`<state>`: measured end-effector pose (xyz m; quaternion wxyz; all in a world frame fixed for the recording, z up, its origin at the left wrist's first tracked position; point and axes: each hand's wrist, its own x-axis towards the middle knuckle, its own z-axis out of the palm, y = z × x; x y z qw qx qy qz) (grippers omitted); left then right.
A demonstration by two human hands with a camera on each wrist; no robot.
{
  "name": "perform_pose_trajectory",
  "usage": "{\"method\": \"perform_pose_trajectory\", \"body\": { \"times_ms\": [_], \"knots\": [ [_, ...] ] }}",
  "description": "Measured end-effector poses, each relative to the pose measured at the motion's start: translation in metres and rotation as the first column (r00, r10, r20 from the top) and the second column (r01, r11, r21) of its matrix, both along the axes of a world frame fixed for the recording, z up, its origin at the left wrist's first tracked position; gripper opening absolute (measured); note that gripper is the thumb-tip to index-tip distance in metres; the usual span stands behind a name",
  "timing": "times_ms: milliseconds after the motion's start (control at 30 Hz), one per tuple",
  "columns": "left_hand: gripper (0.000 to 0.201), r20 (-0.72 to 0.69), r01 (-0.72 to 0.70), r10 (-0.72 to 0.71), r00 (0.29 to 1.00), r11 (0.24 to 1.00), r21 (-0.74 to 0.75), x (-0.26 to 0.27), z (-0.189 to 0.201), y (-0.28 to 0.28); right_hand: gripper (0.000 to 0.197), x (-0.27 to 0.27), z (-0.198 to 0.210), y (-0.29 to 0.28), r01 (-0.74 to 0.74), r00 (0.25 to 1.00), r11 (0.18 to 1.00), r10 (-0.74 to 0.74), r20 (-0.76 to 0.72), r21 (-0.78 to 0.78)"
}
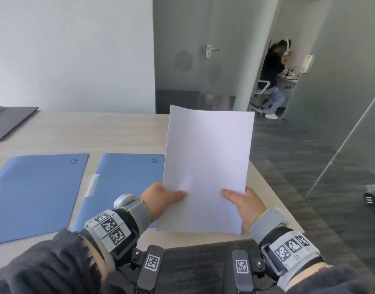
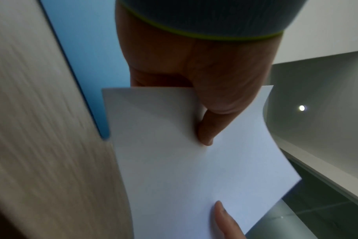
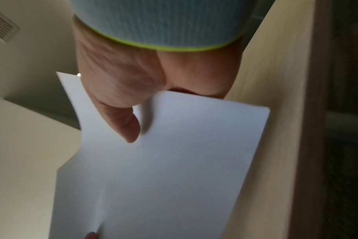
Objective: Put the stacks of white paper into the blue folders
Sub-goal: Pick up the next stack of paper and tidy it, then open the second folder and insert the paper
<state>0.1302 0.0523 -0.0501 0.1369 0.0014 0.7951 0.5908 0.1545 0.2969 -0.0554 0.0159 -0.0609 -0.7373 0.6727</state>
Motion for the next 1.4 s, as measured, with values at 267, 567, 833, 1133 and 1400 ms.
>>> {"method": "perform_pose_trajectory", "body": {
  "times_ms": [267, 567, 833, 1133, 1400],
  "knots": [
    [0.037, 0.0, -0.165, 0.166, 0.986, 0.979, -0.12, 0.014, -0.004, -0.102, 0.007, -0.033, -0.023, -0.094, -0.174, 0.983, 0.976, 0.164, 0.084, 0.133],
    [0.038, -0.085, -0.386, 0.378, 0.922, 0.885, -0.26, 0.026, -0.009, -0.18, 0.014, -0.059, -0.026, -0.158, -0.171, 0.977, 0.984, 0.162, 0.138, 0.057],
    [0.047, 0.019, -0.401, 0.417, 0.909, 0.885, -0.237, 0.004, -0.016, -0.192, 0.008, -0.077, -0.038, -0.187, -0.204, 0.972, 0.952, 0.17, 0.164, 0.226],
    [0.054, 0.138, -0.415, 0.421, 0.897, 0.907, -0.067, -0.03, -0.009, -0.18, 0.009, -0.077, -0.036, -0.167, -0.247, 0.958, 0.934, 0.196, 0.209, 0.259],
    [0.039, 0.227, -0.49, 0.464, 0.856, 0.868, 0.074, -0.039, -0.018, -0.178, 0.012, -0.073, -0.04, -0.155, -0.238, 0.961, 0.949, 0.2, 0.191, 0.205]
  ]
}}
